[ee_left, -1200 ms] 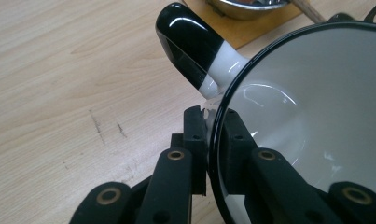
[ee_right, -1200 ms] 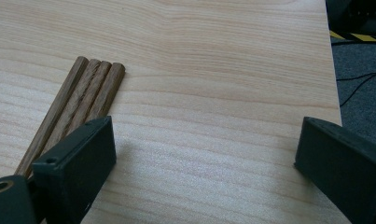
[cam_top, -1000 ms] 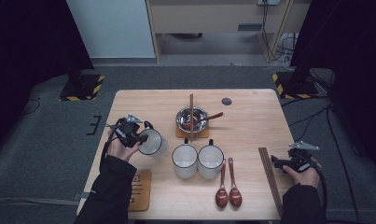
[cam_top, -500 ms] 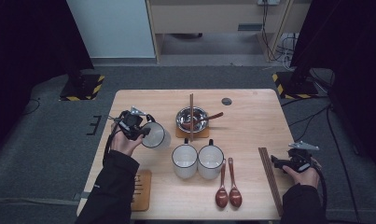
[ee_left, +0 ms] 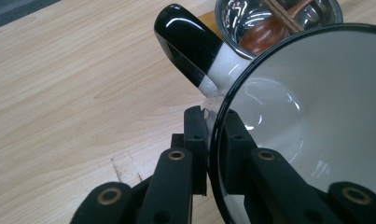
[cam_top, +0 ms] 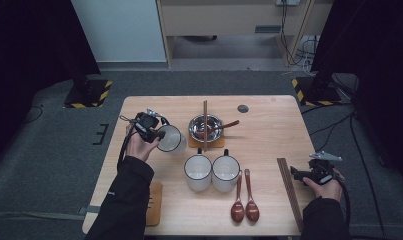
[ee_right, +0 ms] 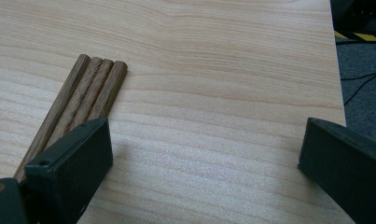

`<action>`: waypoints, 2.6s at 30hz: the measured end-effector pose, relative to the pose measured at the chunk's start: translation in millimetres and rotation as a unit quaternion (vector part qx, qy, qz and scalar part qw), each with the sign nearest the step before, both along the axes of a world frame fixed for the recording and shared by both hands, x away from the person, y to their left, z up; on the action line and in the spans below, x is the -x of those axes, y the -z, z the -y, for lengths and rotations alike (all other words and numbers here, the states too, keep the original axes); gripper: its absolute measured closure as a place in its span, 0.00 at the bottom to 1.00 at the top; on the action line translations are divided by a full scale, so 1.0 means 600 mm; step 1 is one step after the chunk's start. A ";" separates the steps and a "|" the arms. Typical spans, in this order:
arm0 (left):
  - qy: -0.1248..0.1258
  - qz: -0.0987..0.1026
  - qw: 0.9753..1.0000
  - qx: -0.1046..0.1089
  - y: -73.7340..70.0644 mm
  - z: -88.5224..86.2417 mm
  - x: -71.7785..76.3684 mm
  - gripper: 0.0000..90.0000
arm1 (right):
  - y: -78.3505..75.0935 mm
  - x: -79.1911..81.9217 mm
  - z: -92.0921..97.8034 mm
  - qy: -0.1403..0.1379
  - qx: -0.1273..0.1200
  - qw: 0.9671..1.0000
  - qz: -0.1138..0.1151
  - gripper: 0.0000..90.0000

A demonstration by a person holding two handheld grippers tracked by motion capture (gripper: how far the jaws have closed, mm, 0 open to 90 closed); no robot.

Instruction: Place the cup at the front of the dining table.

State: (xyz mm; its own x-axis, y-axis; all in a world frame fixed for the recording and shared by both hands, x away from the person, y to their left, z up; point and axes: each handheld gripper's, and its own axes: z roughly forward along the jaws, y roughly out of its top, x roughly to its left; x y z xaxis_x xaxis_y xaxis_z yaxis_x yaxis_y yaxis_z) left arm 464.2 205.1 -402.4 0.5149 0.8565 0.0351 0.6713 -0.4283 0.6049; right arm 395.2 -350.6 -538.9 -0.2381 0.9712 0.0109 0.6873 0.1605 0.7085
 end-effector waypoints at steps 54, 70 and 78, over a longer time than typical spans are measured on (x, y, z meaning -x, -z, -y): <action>-0.066 -0.055 0.996 0.003 0.085 0.008 -0.106 0.91 | 0.000 -0.001 0.000 -0.004 0.001 1.000 0.000 0.02; -0.072 -0.040 0.996 0.022 0.098 0.009 -0.117 0.89 | 0.000 -0.001 0.000 -0.003 0.001 1.000 0.001 0.02; -0.074 -0.040 0.996 0.027 0.099 0.008 -0.117 0.89 | 0.000 -0.001 0.000 -0.003 0.001 1.000 0.001 0.02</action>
